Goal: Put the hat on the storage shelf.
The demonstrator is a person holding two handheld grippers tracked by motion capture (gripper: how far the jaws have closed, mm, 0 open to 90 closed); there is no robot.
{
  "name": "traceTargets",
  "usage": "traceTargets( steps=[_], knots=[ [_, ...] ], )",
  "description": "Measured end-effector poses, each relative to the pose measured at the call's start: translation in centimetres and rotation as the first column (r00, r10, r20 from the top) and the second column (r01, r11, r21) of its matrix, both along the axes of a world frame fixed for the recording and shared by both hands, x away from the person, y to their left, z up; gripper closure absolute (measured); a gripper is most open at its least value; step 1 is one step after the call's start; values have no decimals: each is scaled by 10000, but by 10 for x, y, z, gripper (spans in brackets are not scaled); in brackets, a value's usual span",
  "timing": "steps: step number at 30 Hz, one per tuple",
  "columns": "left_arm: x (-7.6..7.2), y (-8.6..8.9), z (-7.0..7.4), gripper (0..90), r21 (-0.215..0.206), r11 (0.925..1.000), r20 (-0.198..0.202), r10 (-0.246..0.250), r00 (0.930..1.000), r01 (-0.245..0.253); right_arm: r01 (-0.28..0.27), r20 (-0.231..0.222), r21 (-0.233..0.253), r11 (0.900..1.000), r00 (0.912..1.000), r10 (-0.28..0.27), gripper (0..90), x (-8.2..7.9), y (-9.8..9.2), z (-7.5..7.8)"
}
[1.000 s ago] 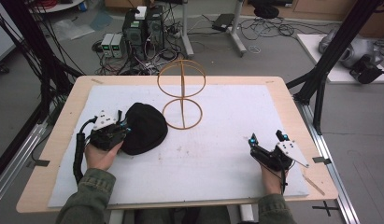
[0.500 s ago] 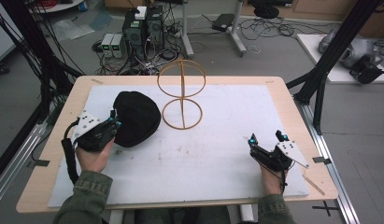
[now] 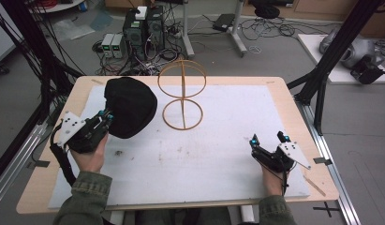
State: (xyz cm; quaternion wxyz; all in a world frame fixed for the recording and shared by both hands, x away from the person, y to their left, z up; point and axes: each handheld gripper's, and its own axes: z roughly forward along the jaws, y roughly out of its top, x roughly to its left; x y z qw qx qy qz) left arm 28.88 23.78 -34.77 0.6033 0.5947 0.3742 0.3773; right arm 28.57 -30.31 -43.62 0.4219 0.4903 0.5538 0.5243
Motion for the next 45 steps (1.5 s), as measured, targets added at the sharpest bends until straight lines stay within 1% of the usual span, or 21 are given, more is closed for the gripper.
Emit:
traceTargets(
  steps=[1, 5, 10, 13, 14, 16, 20, 24, 27, 28, 31, 32, 34, 38, 45],
  knots=[
    [0, 0, 3, 869, -63, 10000, 163, 7, 9999, -6, -2, 5, 14, 10000, 10000, 1, 62, 0, 0, 0],
    [-1, -2, 12, 869, -214, 9998, 546, 1, 9985, 11, -9, -9, 1, 10000, 10000, 9, 62, 0, 0, 0],
    [-2, -6, 25, 869, -204, 9998, 994, 11, 9950, 9, 0, -16, 70, 10000, 10000, 0, 62, -1, -1, 0],
    [-1, -6, 29, 868, -231, 9997, 1121, 30, 9937, -4, -43, -20, 58, 10000, 10000, 44, 62, -1, -1, 0],
    [-1, -6, 31, 868, -305, 9995, 1166, 43, 9932, -7, -44, -20, 66, 10000, 10000, 44, 62, -1, -1, 0],
    [0, -6, 33, 869, -457, 9989, 1179, 11, 9930, 43, -88, -18, 66, 9999, 10000, 88, 62, 0, -2, -1],
    [5, -9, 35, 869, -583, 9981, 1116, -107, 9937, 173, -81, -31, 53, 10000, 10000, 81, 62, 0, -1, -1],
    [11, -15, 41, 868, -789, 9964, 1214, -215, 9924, 312, -144, -30, 17, 9999, 9999, 144, 62, -1, 0, -1],
    [15, -22, 46, 868, -734, 9964, 1282, -318, 9912, 414, -133, -58, 112, 9998, 9999, 134, 62, -1, 0, -1],
    [16, -24, 47, 868, -698, 9966, 1314, -343, 9907, 437, -146, -8, 52, 9999, 9999, 146, 62, 0, -1, -1],
    [19, -29, 51, 868, -678, 9962, 1384, -453, 9893, 551, -103, -62, 197, 9998, 9999, 104, 62, -1, -1, -1],
    [20, -31, 53, 868, -635, 9964, 1405, -465, 9890, 559, -99, 12, 159, 9998, 10000, 99, 62, 0, -2, -1],
    [22, -35, 56, 868, -595, 9961, 1454, -560, 9878, 652, -111, 23, 131, 9999, 9999, 111, 62, 0, -2, 0],
    [28, -42, 61, 868, -628, 9952, 1508, -652, 9864, 754, -120, -8, 150, 9998, 9999, 120, 62, 0, -2, -1],
    [39, -55, 64, 868, -693, 9932, 1500, -829, 9852, 941, -129, -22, 211, 9997, 9999, 129, 62, 0, -3, -1]
  ],
)
